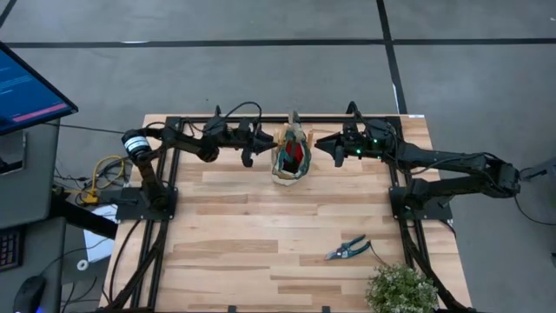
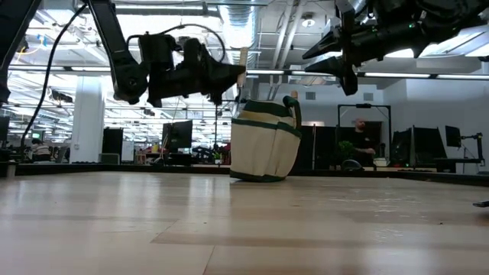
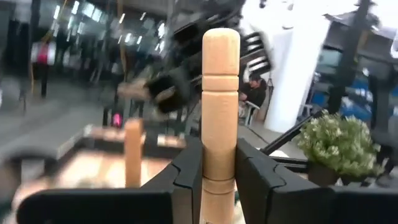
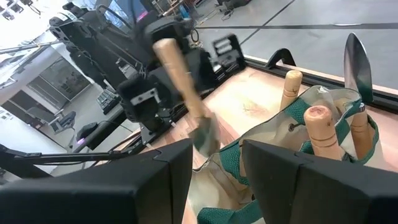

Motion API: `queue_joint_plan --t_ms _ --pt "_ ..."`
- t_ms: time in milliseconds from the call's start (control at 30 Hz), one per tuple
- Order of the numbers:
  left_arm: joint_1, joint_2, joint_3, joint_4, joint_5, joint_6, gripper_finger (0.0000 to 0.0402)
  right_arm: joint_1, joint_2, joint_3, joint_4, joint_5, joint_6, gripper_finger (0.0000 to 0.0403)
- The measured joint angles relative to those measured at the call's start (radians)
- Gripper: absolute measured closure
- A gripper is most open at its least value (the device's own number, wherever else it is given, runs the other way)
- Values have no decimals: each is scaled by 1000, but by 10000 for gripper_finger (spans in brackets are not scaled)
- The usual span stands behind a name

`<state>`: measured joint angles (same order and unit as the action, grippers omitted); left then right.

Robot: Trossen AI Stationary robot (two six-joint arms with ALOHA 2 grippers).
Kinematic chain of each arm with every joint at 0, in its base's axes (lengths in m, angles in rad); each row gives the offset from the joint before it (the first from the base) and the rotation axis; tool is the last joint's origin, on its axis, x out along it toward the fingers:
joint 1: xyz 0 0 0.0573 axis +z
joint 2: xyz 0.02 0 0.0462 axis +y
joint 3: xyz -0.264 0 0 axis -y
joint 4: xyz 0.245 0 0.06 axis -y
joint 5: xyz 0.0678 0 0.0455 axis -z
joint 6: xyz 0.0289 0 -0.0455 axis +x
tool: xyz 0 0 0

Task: Pick & Place Garden tools in Gardening bag
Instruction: Put the brown trowel into the gardening bag

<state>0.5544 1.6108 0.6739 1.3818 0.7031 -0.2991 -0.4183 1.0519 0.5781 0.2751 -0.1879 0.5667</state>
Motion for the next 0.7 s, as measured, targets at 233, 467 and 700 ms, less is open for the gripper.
queue_joint_plan --t_ms 233,467,700 --pt "32 -211 0 -351 -33 -36 336 -3 0 0 7 1 -7 269" --pt "1 -399 1 -577 -158 61 336 -1 3 46 61 53 -67 269" --pt "-26 -400 0 -651 -266 54 336 18 141 350 -210 157 -340 269"
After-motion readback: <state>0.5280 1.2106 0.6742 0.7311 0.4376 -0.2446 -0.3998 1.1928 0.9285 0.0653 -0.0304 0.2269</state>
